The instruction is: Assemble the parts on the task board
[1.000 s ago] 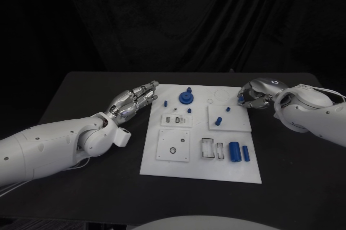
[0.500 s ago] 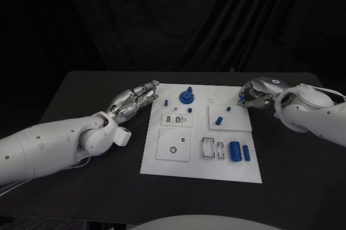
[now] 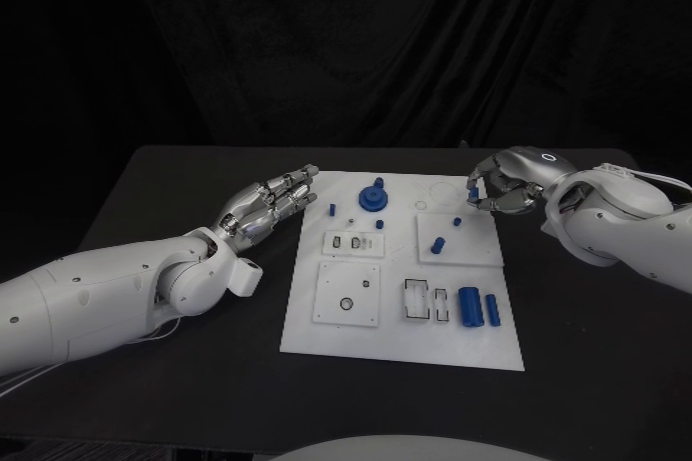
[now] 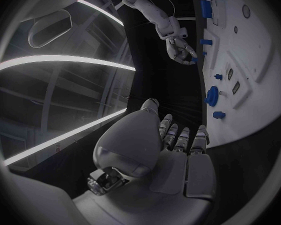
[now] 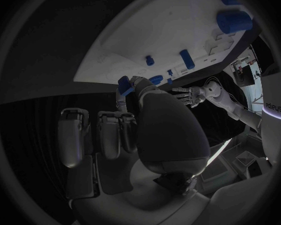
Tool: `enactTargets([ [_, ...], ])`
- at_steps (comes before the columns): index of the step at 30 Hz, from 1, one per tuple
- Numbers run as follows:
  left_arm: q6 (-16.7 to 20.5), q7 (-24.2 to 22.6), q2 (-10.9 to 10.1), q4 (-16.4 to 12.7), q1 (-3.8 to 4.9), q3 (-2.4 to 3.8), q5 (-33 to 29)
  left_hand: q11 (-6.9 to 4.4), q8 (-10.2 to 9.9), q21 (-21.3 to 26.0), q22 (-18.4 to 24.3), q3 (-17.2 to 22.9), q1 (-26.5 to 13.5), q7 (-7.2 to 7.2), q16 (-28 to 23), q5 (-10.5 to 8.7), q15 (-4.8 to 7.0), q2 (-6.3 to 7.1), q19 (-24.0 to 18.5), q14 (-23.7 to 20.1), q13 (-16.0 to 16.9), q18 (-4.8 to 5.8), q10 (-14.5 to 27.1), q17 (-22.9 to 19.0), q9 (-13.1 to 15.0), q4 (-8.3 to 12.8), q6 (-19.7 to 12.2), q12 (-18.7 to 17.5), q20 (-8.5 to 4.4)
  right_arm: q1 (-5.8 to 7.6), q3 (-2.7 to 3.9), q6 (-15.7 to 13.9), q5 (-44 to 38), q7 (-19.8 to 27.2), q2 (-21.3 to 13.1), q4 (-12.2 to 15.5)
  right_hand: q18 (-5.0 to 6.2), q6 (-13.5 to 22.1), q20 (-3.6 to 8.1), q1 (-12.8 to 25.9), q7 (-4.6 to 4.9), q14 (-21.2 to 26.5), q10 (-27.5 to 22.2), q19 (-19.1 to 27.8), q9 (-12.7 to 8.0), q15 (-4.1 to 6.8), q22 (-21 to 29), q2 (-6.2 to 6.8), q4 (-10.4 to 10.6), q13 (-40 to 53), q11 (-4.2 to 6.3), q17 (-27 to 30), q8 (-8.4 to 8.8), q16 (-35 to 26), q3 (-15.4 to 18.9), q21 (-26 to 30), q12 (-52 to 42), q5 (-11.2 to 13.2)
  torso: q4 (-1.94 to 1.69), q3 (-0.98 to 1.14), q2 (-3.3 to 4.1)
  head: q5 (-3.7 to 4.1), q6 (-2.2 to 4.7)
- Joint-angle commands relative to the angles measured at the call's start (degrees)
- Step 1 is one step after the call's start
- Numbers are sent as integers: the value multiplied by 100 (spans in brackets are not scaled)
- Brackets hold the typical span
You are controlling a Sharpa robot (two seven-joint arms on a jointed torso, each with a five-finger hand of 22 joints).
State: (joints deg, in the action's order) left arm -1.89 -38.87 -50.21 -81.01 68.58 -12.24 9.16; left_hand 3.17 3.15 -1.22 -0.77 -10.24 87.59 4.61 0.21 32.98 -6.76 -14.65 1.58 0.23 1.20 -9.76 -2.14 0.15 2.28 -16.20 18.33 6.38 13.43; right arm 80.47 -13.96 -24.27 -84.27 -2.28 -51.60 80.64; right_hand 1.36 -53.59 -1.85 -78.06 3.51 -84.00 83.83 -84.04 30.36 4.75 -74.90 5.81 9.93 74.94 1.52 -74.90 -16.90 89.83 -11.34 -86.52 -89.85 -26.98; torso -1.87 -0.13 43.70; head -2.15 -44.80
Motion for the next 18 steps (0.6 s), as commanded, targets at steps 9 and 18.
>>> enactTargets([
  [9, -54, -97, 52, 19, -10, 4, 19, 47, 28, -26, -7, 32, 12, 36, -15, 9, -40, 25, 8, -13, 7, -60, -2, -10, 2, -3, 15, 14, 50, 114, 4, -20, -11, -50, 150, 748, -39, -48, -19, -1, -17, -600, 617, -355, 545, -30, -1381, -43, 36, 1506, -18, -1510, -6, 17, 1, 6, -15, -22, -1, -9, -10, 16, 34],
  [18, -78, -88, 104, 47, -10, 4, 19, 49, 27, -25, -7, 34, 10, 37, -16, 11, -41, 24, 7, -14, 6, -60, 0, -10, 1, -4, 9, 10, 51, 79, 3, 196, -10, -29, 582, 876, -38, -44, -20, 1, -12, -600, 617, -354, 552, -32, -1381, -44, 41, 1506, -22, -1510, -4, 17, 1, 8, -15, -22, -5, -3, -7, 50, 8],
])
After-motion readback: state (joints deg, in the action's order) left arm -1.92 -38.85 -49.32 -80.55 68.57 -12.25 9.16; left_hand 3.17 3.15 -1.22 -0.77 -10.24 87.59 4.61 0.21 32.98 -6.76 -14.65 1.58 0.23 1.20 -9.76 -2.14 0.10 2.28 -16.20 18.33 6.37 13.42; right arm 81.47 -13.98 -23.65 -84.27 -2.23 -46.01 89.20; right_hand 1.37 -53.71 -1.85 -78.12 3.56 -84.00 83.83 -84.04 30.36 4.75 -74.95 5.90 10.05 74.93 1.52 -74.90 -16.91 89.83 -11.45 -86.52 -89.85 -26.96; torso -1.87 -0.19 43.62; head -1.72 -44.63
